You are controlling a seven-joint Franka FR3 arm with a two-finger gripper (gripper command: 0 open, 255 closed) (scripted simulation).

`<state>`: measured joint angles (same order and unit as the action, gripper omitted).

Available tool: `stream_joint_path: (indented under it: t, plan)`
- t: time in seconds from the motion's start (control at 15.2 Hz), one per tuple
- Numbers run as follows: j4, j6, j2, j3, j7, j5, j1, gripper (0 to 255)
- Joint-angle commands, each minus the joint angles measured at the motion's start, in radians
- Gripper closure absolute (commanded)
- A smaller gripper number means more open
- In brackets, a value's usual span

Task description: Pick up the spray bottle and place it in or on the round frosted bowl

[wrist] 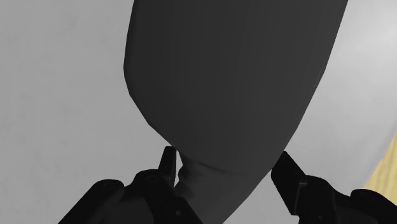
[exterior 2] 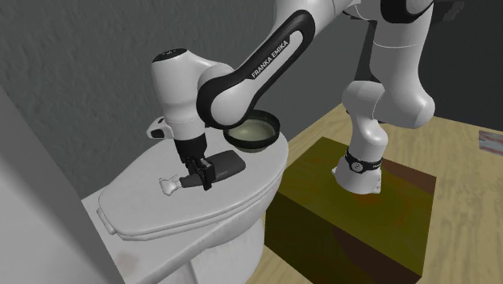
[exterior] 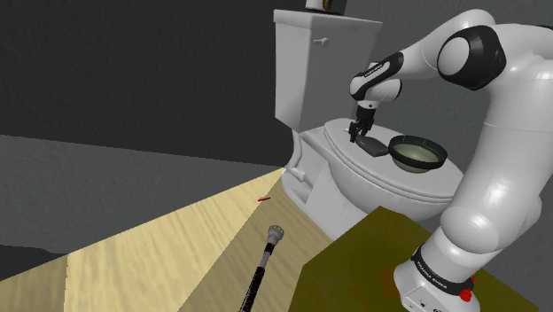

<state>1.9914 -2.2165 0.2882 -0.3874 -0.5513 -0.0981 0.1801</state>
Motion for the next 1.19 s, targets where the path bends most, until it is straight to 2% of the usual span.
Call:
stream_joint_path:
  t: [0.0, 0.33, 1.12]
  plan:
    - [0.000, 0.000, 0.000, 0.000, 0.000, 0.000, 0.000, 255]
    - [0.000, 0.000, 0.000, 0.000, 0.000, 0.000, 0.000, 255]
    - [-0.065, 0.141, -0.082, -0.013, 0.024, 0.041, -0.011, 255]
